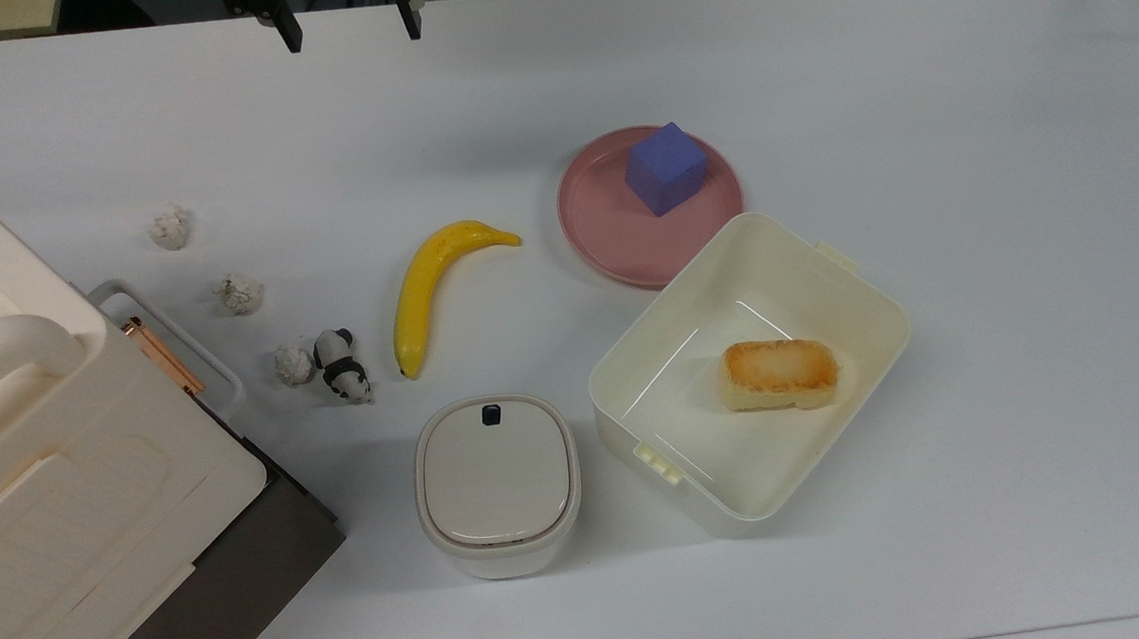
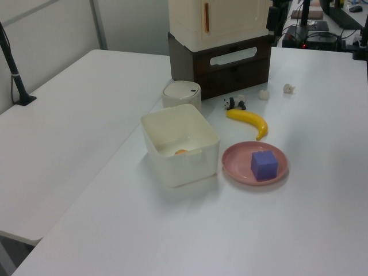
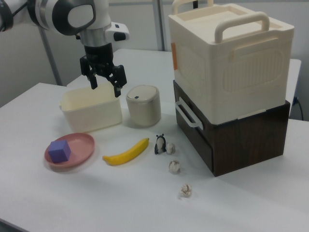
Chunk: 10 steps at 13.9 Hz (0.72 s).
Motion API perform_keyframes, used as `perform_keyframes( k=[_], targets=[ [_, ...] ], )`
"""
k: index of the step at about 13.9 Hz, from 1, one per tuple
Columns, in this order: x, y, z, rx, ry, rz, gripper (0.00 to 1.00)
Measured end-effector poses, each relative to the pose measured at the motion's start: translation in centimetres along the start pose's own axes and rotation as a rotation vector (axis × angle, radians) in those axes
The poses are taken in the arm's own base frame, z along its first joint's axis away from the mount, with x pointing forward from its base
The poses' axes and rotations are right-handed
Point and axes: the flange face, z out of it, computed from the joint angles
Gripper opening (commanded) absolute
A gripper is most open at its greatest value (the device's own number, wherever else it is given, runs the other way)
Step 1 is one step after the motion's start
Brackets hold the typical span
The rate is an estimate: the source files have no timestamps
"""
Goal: Slide open the drawer
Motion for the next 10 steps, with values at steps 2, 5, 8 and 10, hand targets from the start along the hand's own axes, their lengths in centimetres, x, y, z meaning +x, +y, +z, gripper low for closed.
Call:
perform_keyframes(
  k=[2,5,8,10],
  targets=[
    [-0.04,0.08,-0.09,0.000,0.001,0.002,1.00],
    [-0.11,0.56,-0.31,-0.001,0.005,0.010,1.00],
    [-0.14,0.61,-0.42,-0.001,0.007,0.011,1.00],
    [-0.14,0.62,-0.42,-0.001,0.007,0.011,1.00]
  ],
)
